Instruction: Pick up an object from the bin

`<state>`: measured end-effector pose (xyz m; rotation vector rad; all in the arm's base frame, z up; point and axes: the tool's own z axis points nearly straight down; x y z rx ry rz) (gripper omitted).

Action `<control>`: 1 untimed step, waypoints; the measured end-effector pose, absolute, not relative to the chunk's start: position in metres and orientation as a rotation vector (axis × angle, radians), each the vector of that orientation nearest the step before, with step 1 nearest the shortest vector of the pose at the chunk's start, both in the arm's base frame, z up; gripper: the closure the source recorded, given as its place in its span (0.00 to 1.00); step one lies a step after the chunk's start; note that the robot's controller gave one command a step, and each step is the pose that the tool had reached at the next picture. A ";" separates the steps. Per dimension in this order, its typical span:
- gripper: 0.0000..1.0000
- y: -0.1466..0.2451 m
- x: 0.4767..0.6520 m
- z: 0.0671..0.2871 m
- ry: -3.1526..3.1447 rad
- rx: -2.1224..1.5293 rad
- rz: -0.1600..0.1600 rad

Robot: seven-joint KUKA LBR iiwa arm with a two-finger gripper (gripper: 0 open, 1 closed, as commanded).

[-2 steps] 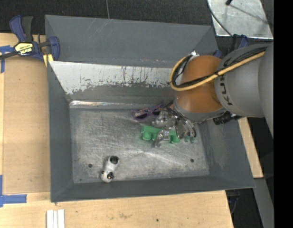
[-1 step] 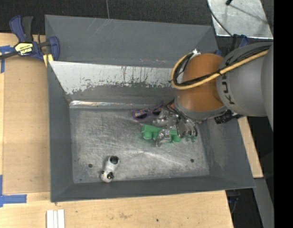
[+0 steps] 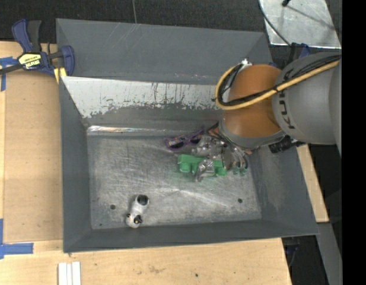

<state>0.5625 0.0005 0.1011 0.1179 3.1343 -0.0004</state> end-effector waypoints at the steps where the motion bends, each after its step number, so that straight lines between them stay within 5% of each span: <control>1: 1.00 0.000 0.563 0.104 3.133 0.118 -0.001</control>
Offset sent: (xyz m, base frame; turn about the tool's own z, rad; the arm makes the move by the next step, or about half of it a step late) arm 0.0000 0.0001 0.0152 0.0000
